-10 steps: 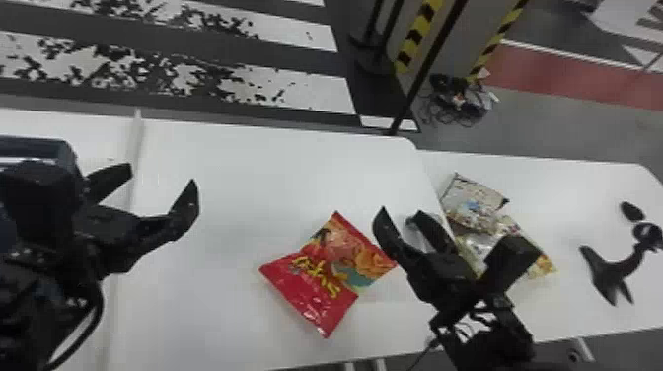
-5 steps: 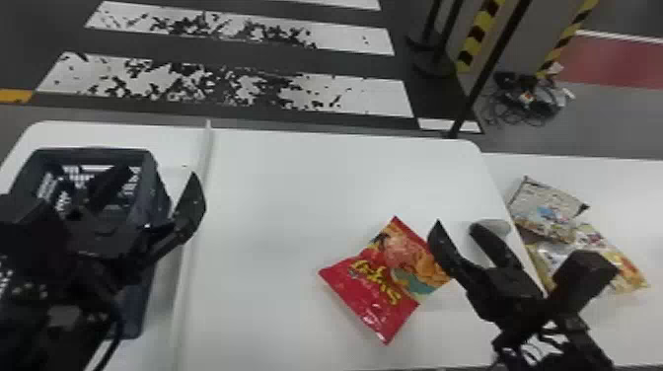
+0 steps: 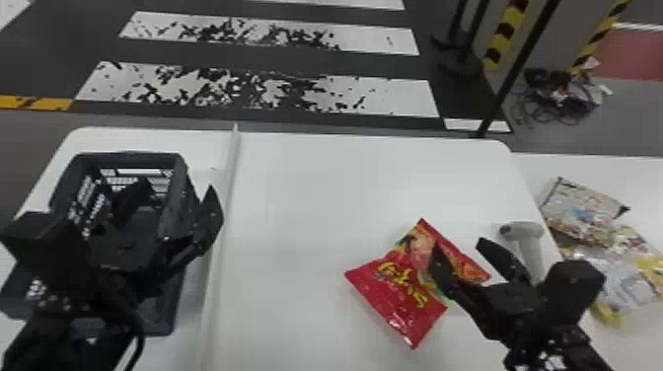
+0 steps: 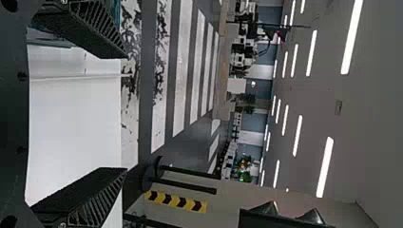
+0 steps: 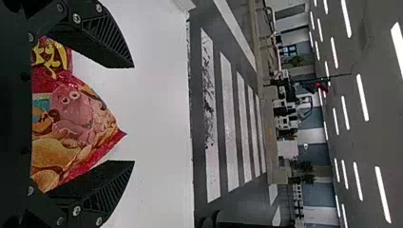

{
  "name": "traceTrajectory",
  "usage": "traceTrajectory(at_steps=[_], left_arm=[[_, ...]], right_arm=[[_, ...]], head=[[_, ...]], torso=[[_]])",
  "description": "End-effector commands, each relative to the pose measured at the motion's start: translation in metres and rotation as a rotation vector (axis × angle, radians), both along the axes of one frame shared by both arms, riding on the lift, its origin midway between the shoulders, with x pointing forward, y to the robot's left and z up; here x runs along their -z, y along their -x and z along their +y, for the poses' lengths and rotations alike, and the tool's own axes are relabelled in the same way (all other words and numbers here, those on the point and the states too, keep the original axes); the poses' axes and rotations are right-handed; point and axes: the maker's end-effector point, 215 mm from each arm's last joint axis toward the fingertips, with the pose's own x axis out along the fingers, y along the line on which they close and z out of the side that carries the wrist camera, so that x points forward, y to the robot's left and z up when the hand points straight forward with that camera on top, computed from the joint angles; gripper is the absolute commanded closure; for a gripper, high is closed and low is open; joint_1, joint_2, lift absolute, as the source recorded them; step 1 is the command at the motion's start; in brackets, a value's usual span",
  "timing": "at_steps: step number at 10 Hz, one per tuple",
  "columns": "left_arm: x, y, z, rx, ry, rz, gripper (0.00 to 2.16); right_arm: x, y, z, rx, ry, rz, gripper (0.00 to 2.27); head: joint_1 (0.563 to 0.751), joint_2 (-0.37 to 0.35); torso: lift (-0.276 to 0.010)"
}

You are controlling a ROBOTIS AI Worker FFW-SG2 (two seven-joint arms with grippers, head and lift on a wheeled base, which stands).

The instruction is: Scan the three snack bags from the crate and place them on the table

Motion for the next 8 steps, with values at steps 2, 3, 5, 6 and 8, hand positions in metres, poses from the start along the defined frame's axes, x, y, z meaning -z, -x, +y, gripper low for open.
traceTrajectory(at_steps=[2,3,5,6,8], left_arm=[[0.006,-0.002,-0.003,0.010,-0.001,0.014,0.03],[0.009,-0.004,-0.005,0.014,-0.001,0.019,0.03],[0.012,-0.004,-0.006,0.017,-0.001,0.024,0.03],[0.013,-0.004,-0.007,0.019,-0.001,0.025,0.03],[0.015,-0.004,-0.009,0.028,0.000,0.028,0.03]], right_arm=[[0.026,0.021,0.042,-0.115,0.041,0.129,0.19],[0.028,0.026,0.060,-0.160,0.095,0.127,0.19],[0.034,0.034,0.088,-0.232,0.204,0.120,0.19],[0.034,0.036,0.095,-0.248,0.245,0.113,0.19],[0.040,0.044,0.106,-0.287,0.376,0.104,0.19]], head=[[0.695,-0.040],[0.695,-0.016],[0.695,0.021],[0.695,0.046],[0.695,0.072]], torso=[[-0.062],[-0.062],[-0.062],[-0.062],[-0.062]])
